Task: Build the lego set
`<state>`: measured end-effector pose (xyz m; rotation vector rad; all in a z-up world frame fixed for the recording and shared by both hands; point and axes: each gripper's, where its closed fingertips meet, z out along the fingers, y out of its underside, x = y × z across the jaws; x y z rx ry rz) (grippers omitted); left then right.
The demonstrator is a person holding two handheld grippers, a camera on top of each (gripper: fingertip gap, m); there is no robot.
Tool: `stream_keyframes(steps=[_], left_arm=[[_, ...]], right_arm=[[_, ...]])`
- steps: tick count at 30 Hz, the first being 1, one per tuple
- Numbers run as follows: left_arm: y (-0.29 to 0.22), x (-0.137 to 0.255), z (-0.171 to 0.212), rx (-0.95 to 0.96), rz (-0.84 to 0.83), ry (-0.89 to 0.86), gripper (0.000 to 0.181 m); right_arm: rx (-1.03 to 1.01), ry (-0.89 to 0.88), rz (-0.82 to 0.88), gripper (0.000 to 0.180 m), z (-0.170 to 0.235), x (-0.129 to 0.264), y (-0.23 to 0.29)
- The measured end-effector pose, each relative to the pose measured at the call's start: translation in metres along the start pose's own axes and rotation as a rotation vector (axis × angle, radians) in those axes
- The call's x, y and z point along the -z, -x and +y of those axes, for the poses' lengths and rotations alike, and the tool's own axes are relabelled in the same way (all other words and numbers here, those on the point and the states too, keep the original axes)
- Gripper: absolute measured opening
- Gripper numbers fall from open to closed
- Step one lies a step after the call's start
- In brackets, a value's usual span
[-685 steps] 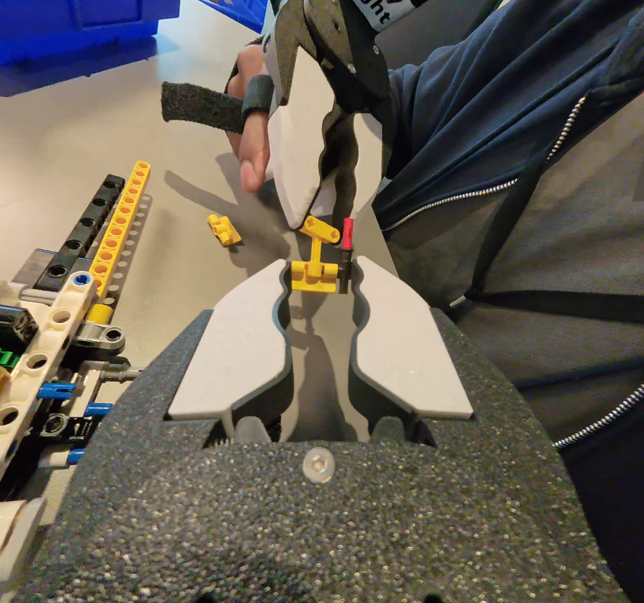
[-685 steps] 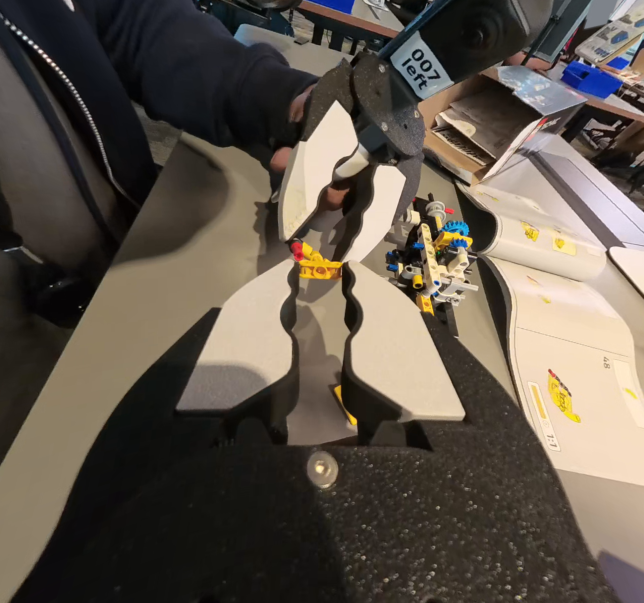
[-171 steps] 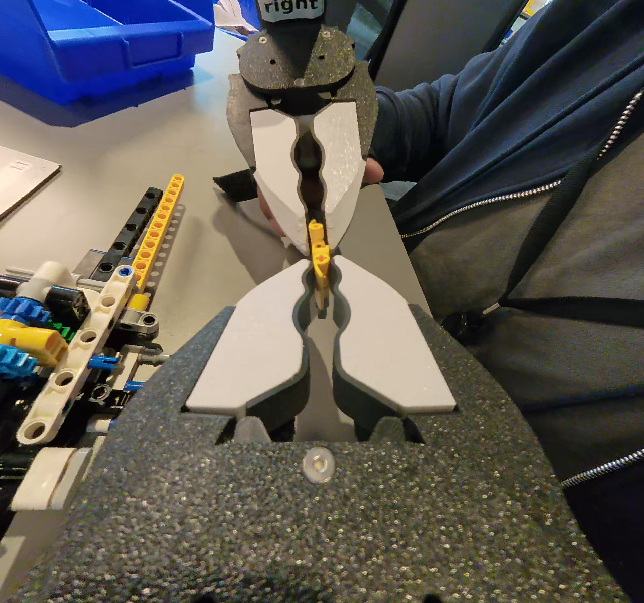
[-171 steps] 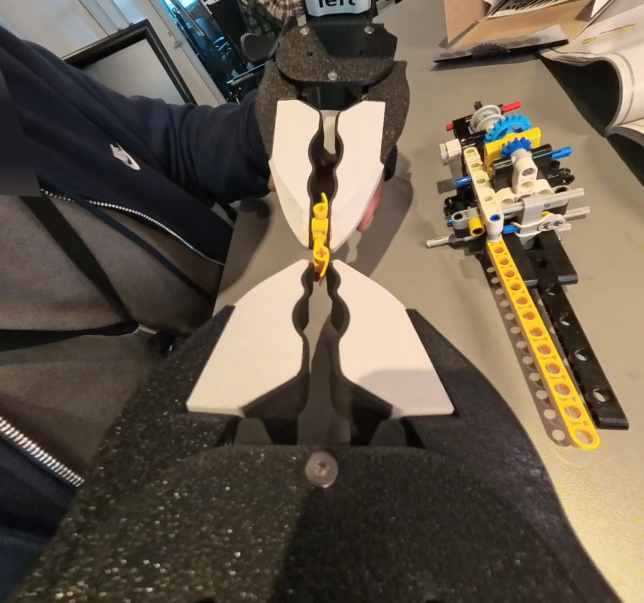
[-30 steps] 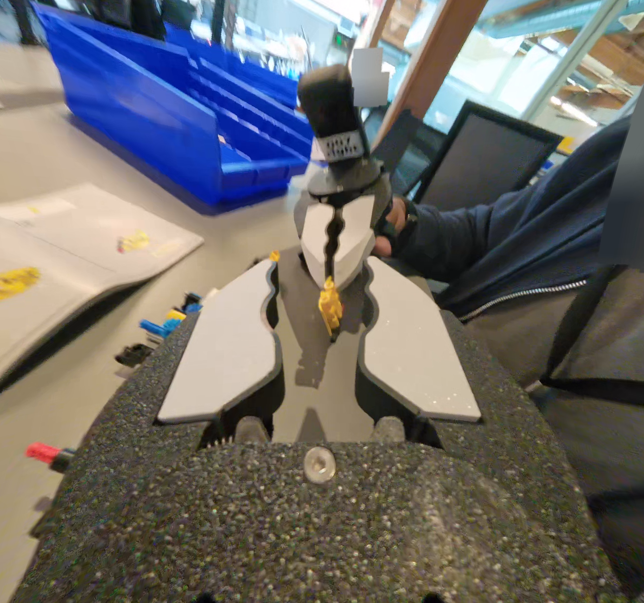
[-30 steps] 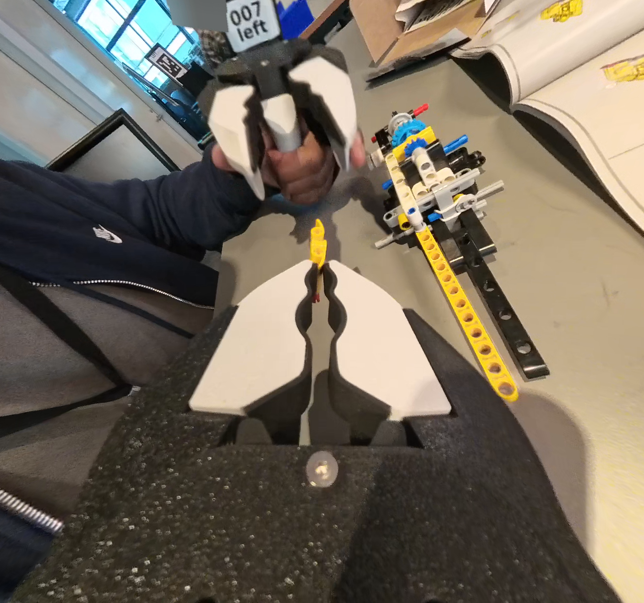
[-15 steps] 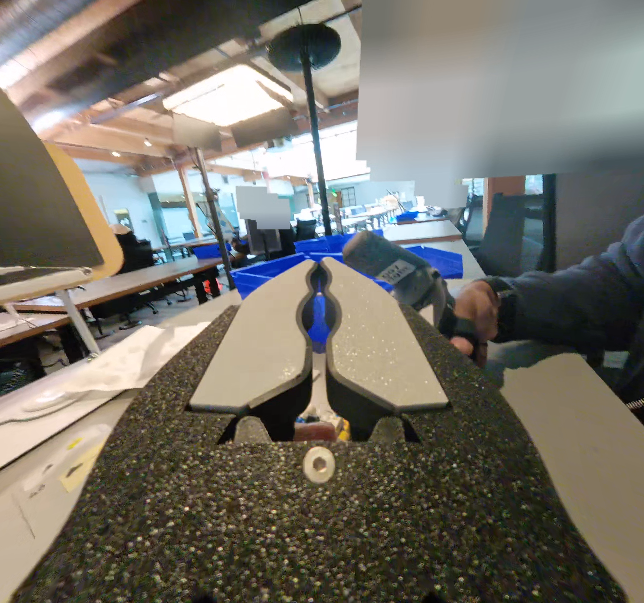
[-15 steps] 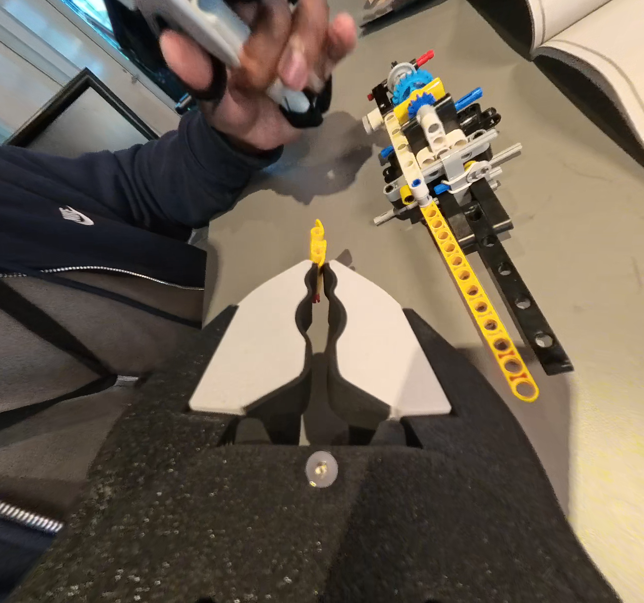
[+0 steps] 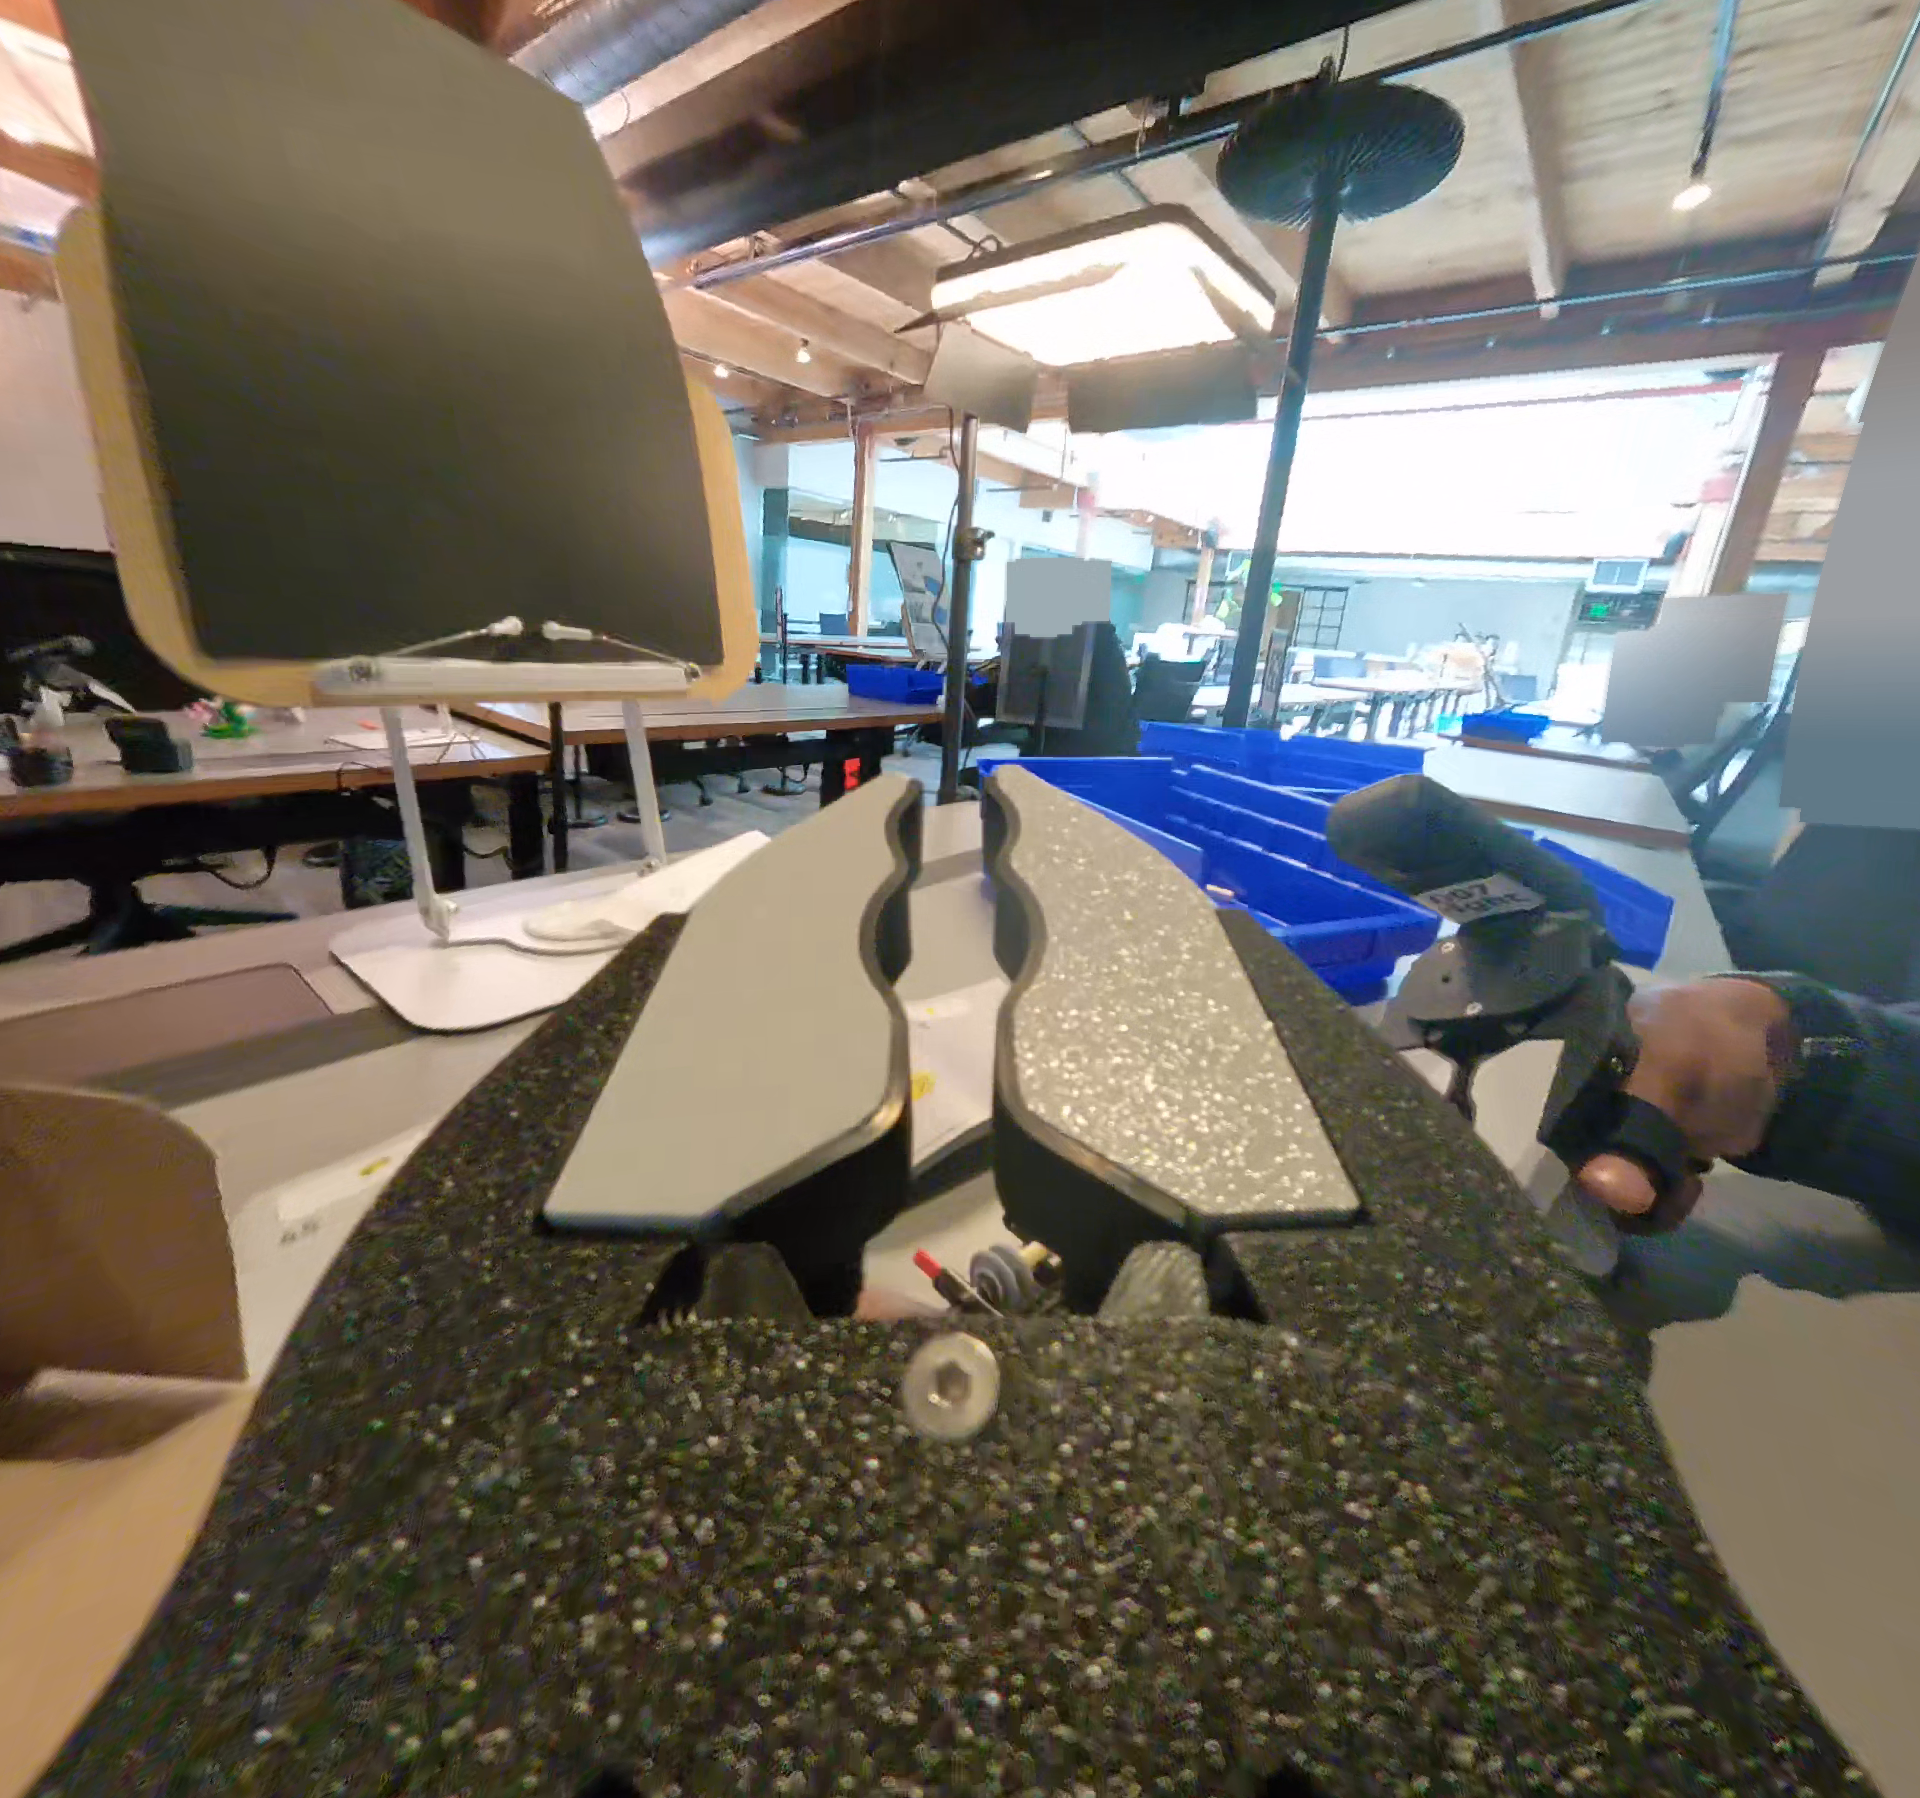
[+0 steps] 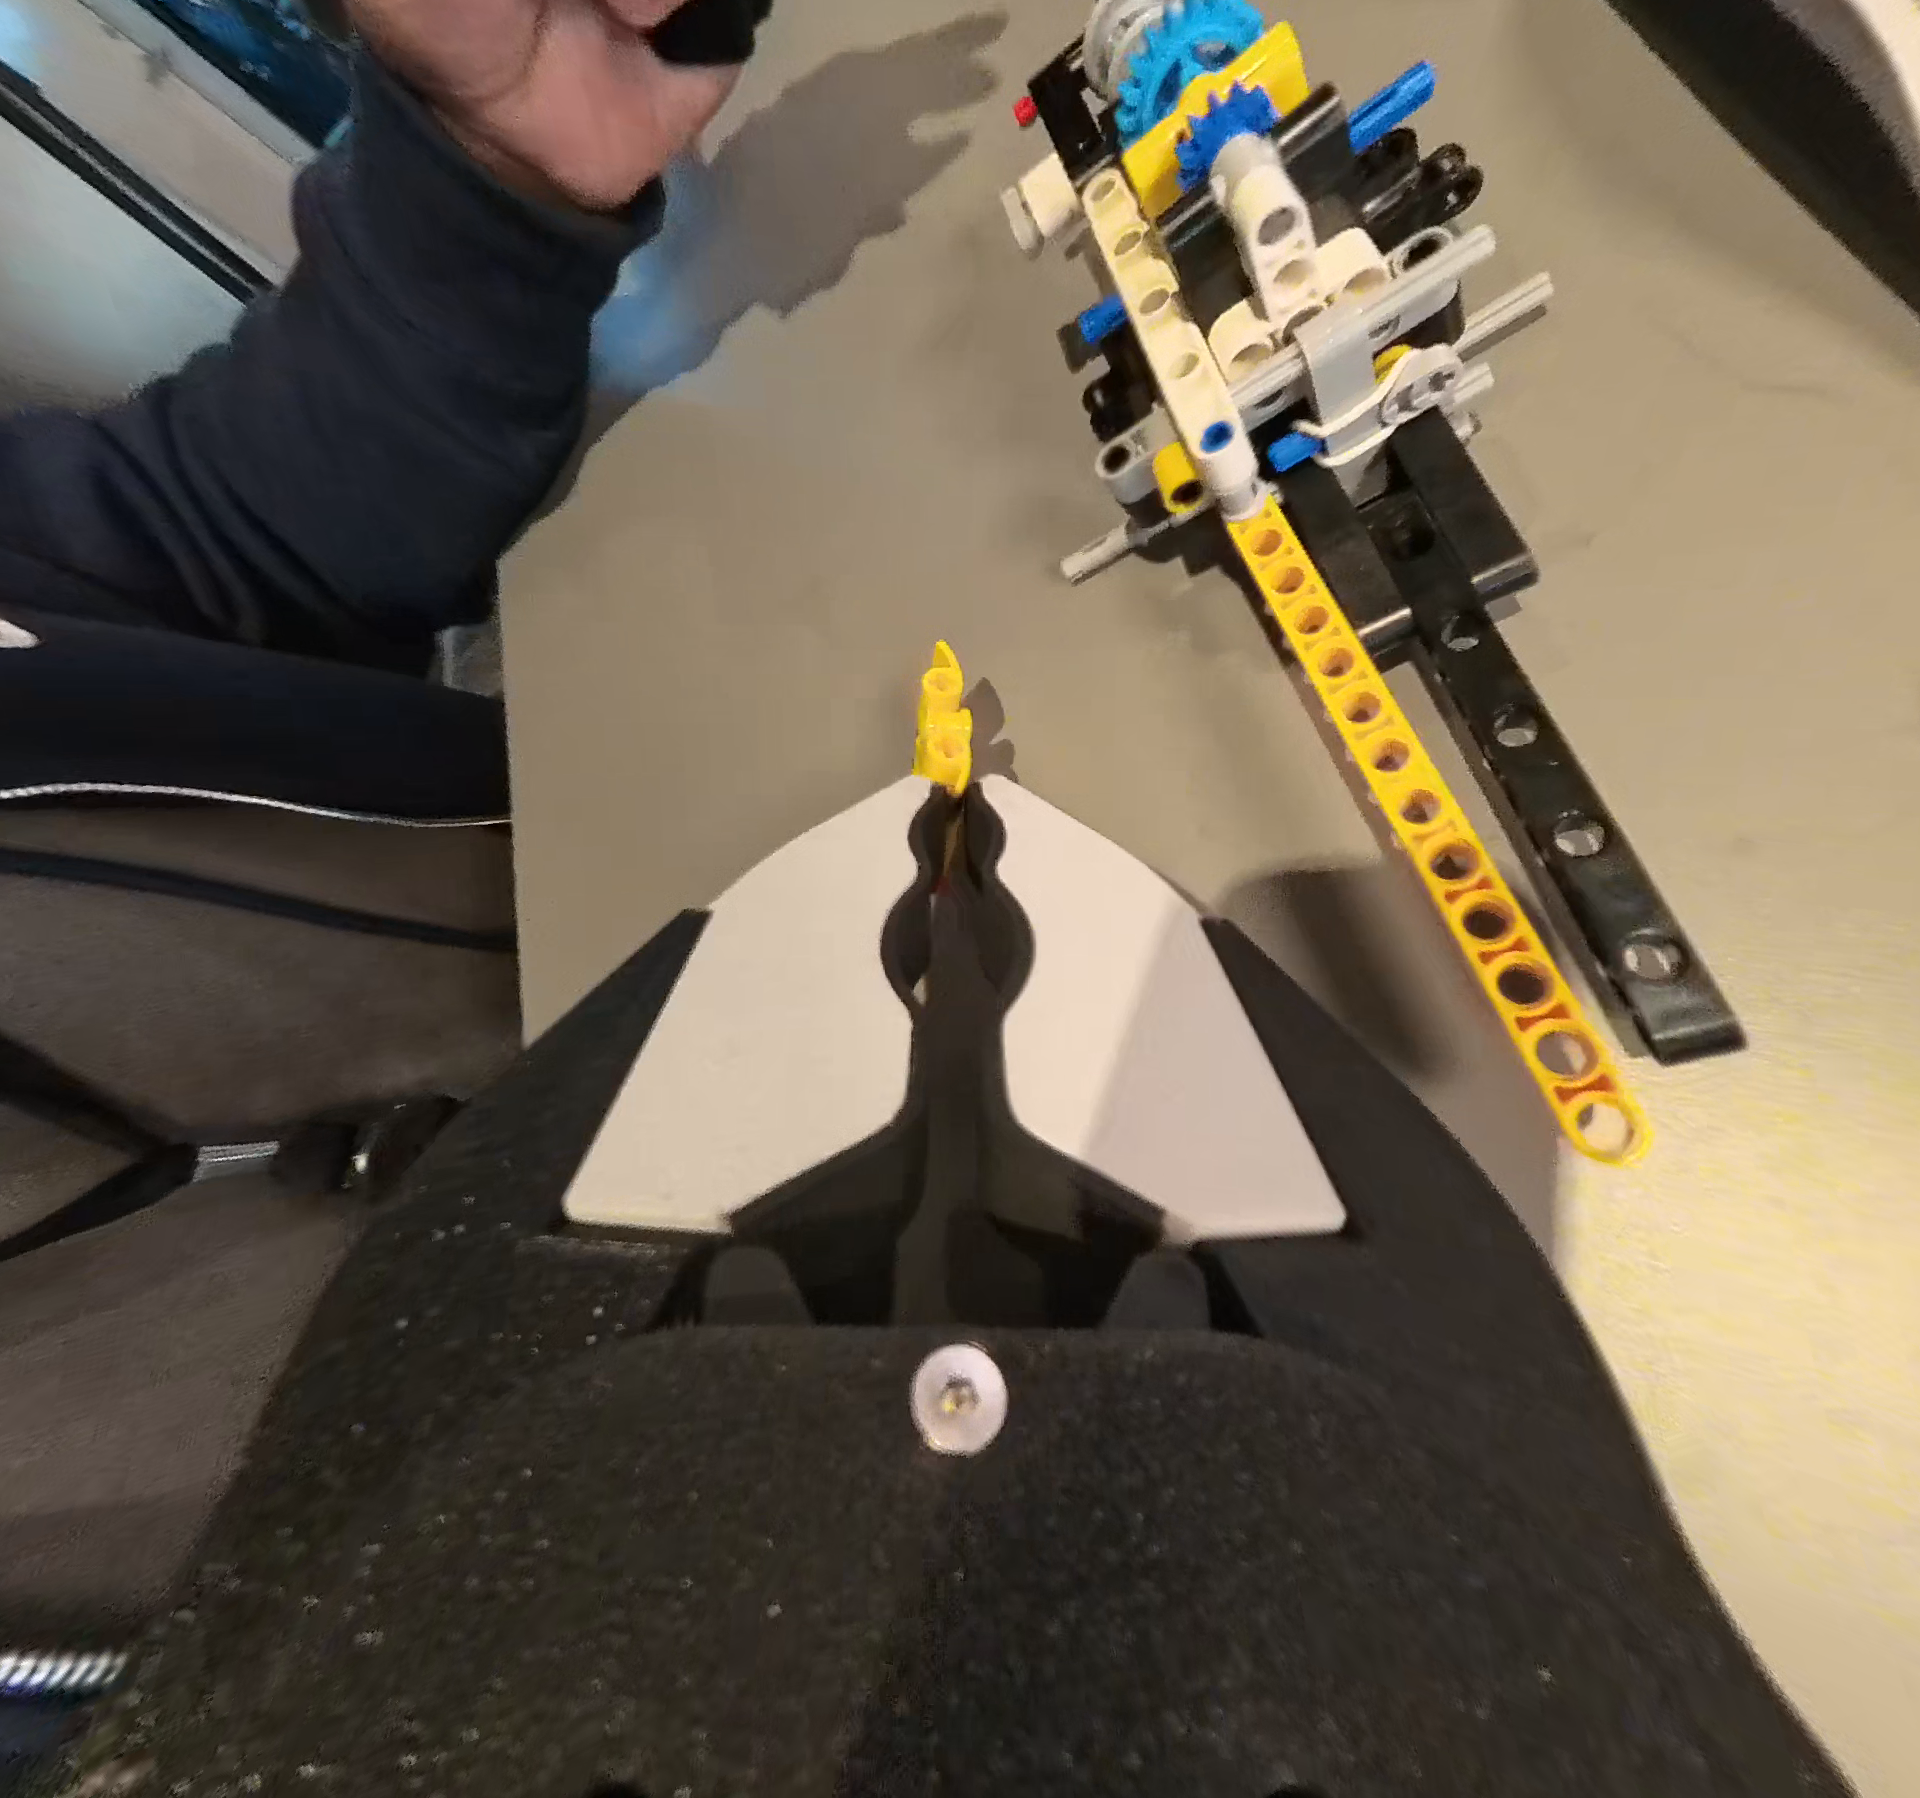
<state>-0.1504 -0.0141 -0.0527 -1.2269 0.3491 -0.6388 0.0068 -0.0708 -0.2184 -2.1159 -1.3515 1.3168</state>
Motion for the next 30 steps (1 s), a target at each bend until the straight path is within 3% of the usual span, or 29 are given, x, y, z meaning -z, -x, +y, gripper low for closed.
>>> stream_keyframes(steps=[2,6,12,16,23,30], left_arm=[[0.000,0.006,0.001,0.040,0.044,-0.035,0.000],[-0.006,0.009,-0.009,0.070,0.115,-0.113,0.000],[0.013,0.000,-0.012,0.015,-0.025,-0.123,0.000],[0.041,-0.009,-0.004,-0.006,-0.175,-0.014,0.000],[0.061,-0.034,0.023,-0.006,-0.134,0.210,0.004],[0.068,-0.043,0.060,0.062,-0.089,0.247,0.012]], right_arm=[[0.030,0.001,0.038,0.004,0.000,-0.001,-0.001],[0.083,0.009,0.092,0.010,0.002,-0.001,-0.001],[0.132,0.009,0.154,0.026,0.002,0.001,-0.005],[0.151,0.013,0.176,0.033,0.002,0.005,-0.008],[0.231,-0.032,0.167,0.029,-0.012,0.018,-0.005],[0.333,-0.092,0.100,0.024,-0.024,0.018,0.005]])
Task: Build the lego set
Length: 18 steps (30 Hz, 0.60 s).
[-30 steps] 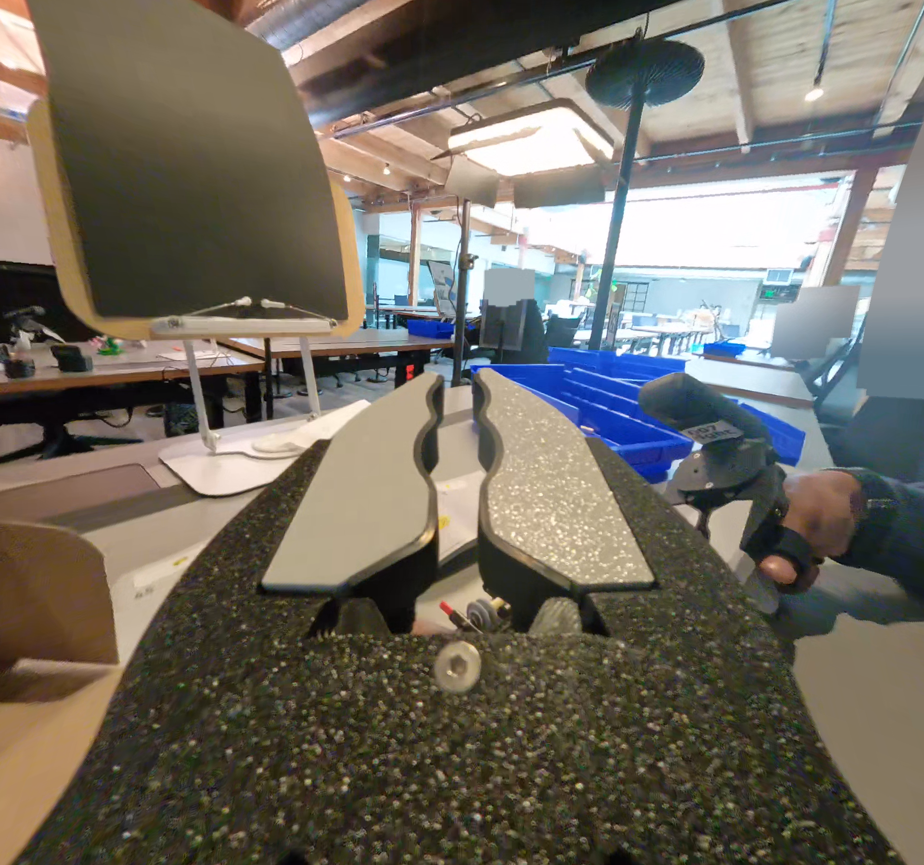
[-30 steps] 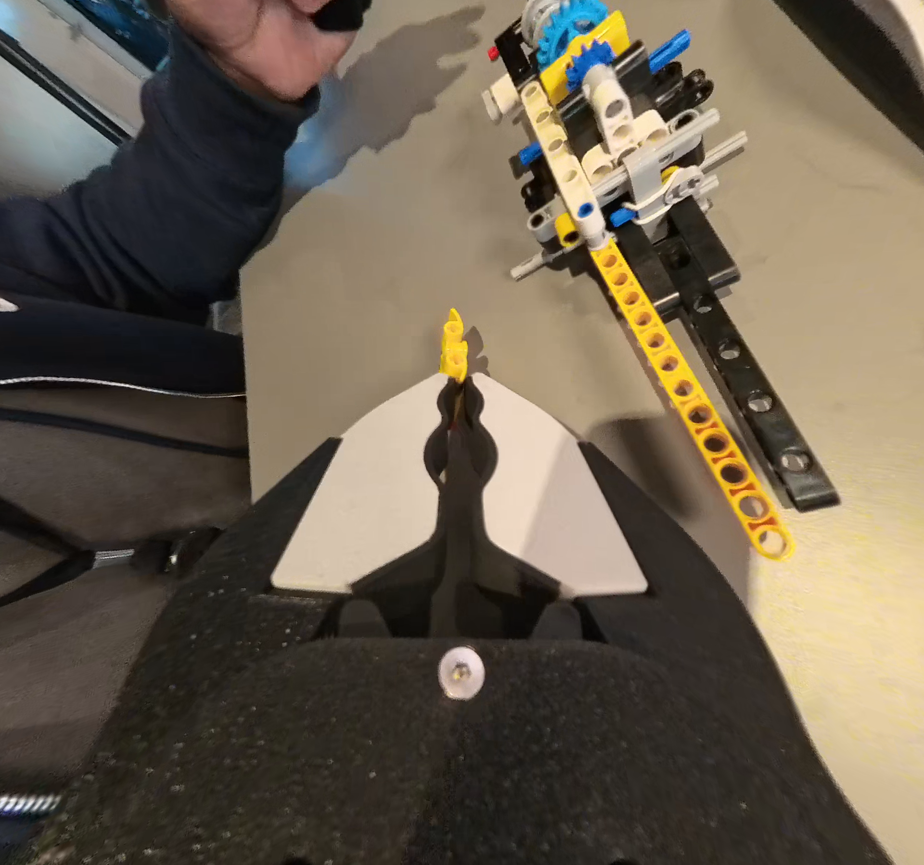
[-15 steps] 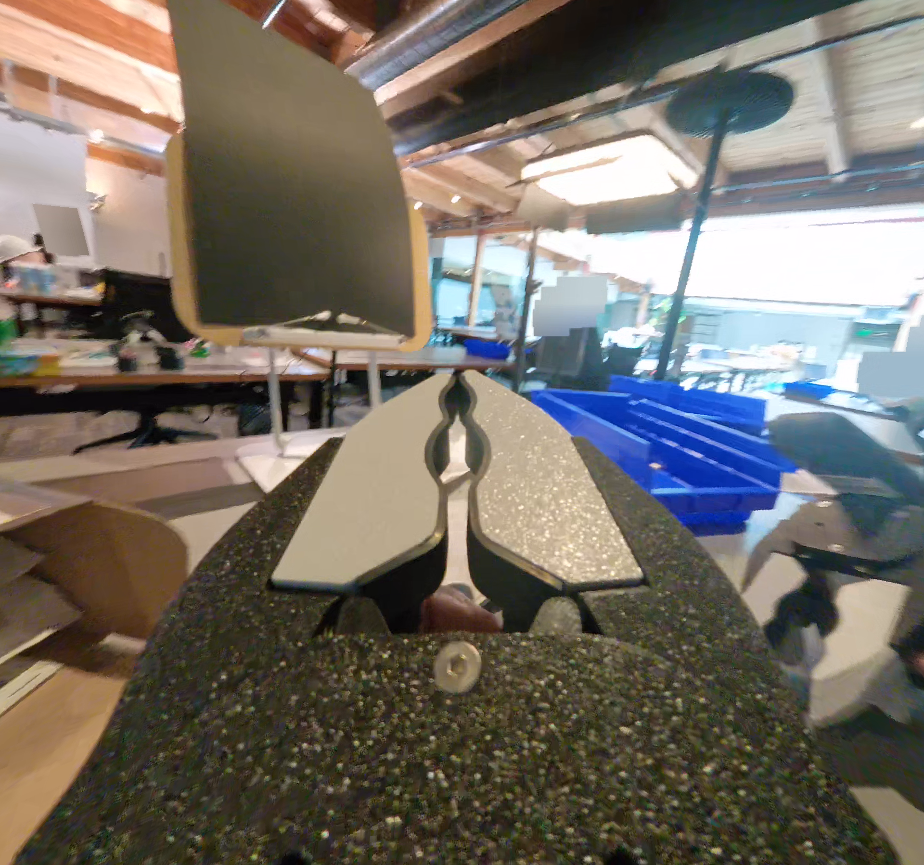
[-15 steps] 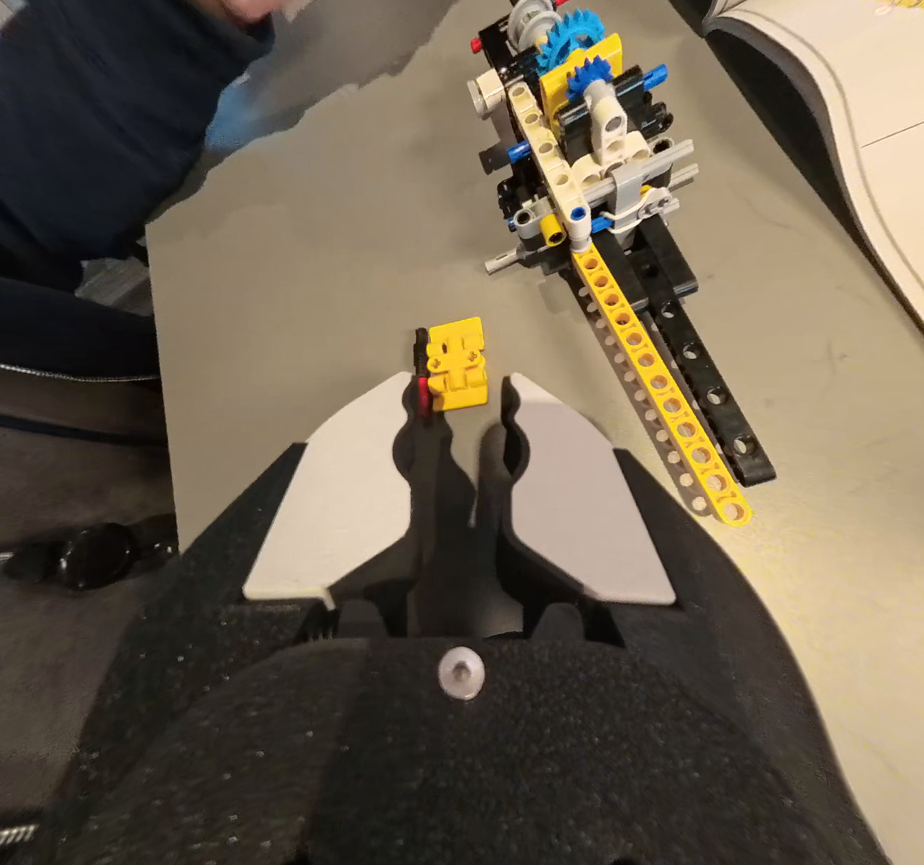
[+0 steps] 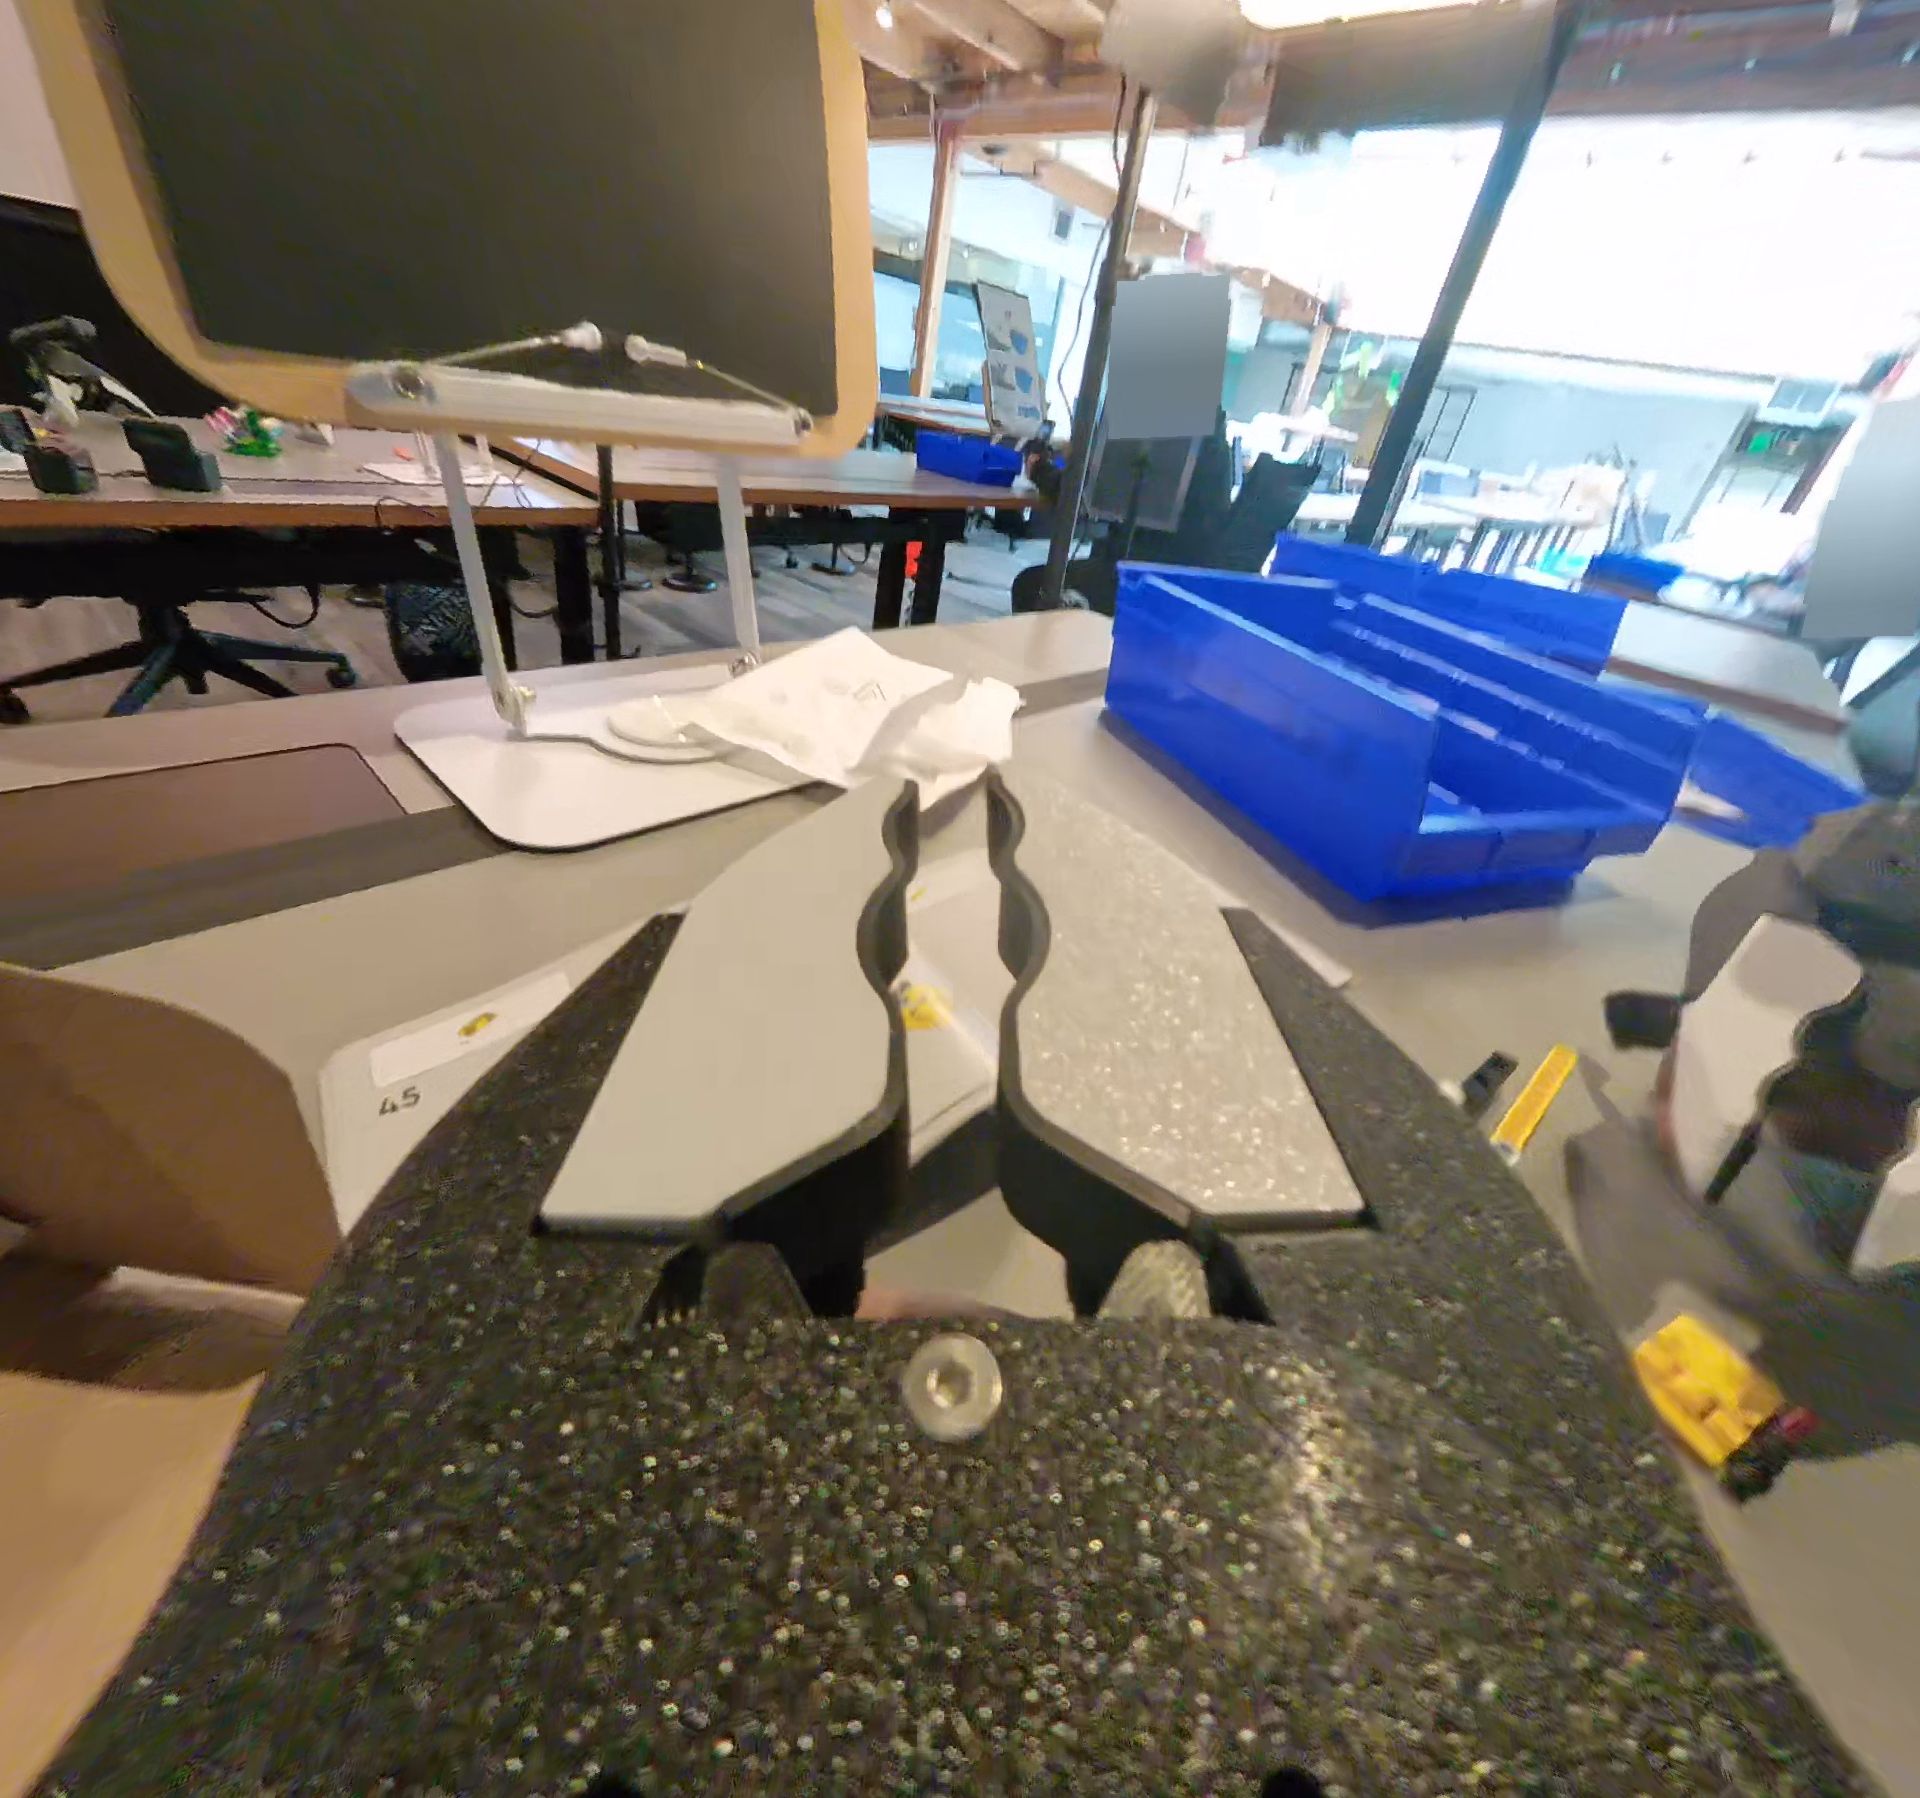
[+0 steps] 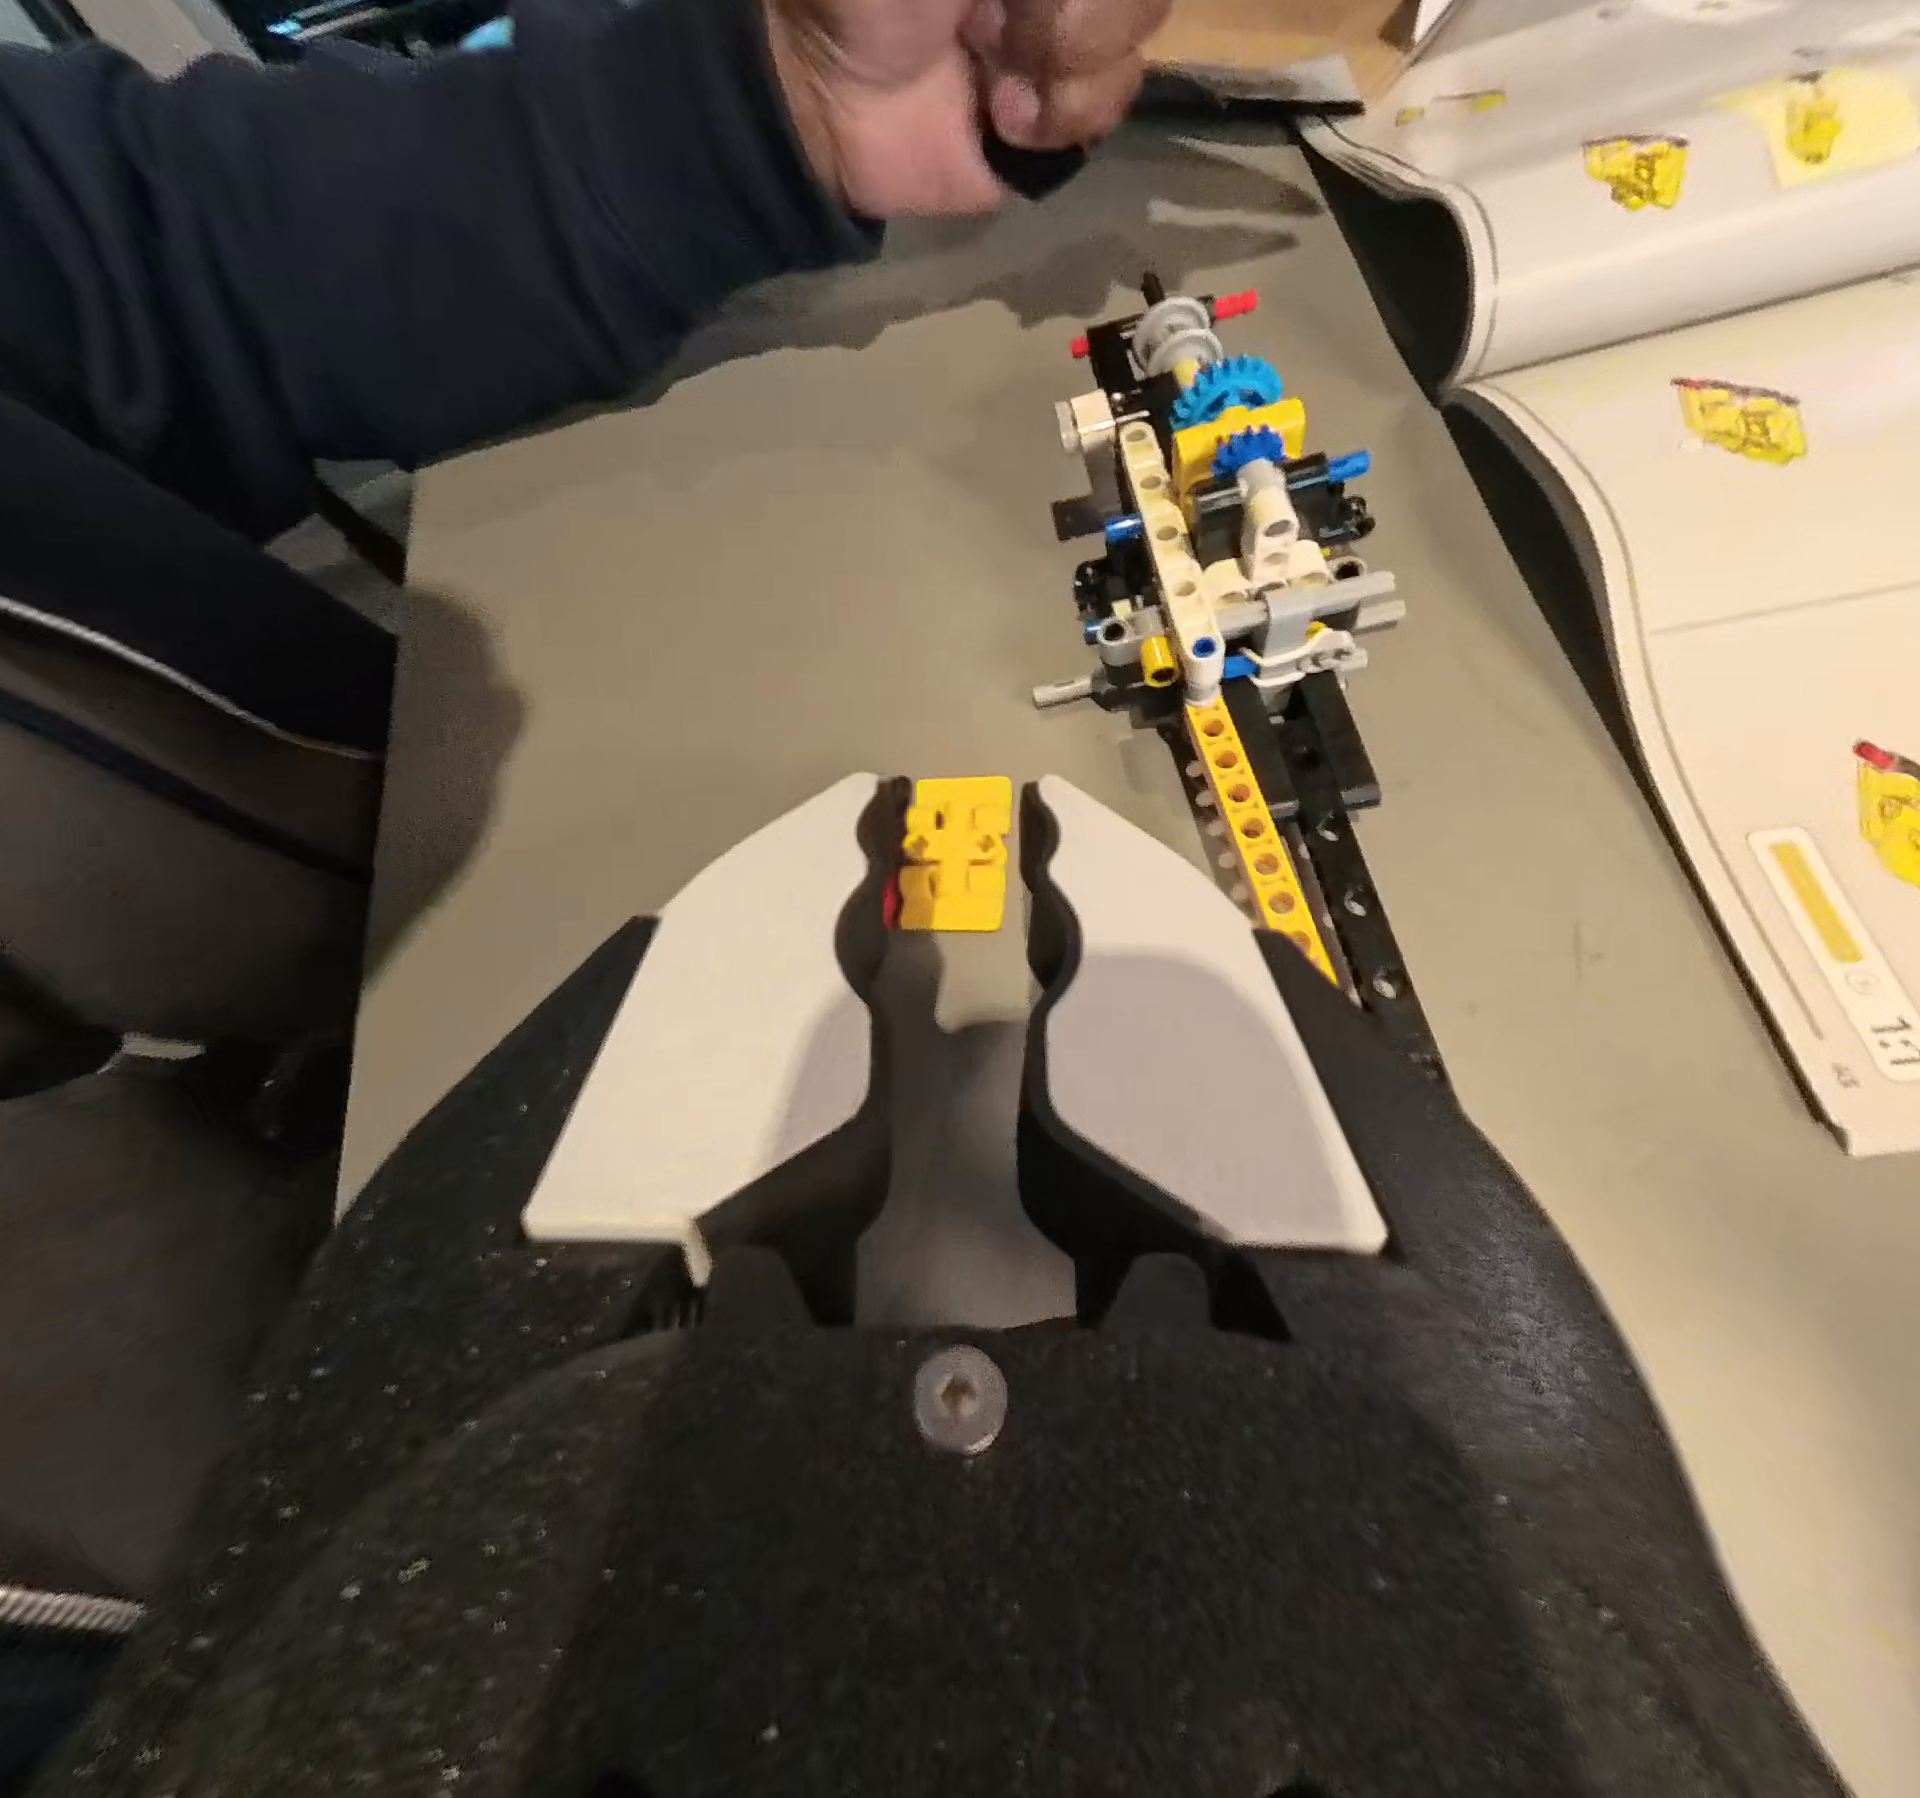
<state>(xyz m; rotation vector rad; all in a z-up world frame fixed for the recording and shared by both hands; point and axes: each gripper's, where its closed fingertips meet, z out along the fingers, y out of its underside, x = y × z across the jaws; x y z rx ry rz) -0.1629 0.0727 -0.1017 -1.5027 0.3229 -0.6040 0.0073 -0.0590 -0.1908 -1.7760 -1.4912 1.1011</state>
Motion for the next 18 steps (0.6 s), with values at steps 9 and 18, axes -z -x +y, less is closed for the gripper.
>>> stream_keyframes(steps=[9,18], left_arm=[[0.000,0.003,0.036,-0.042,0.010,0.101,0.013],[0.002,0.002,0.040,0.025,0.046,0.126,0.013]], right_arm=[[0.044,0.001,-0.012,0.023,0.010,-0.003,-0.006],[0.093,0.117,0.034,0.021,0.029,0.001,-0.018]])
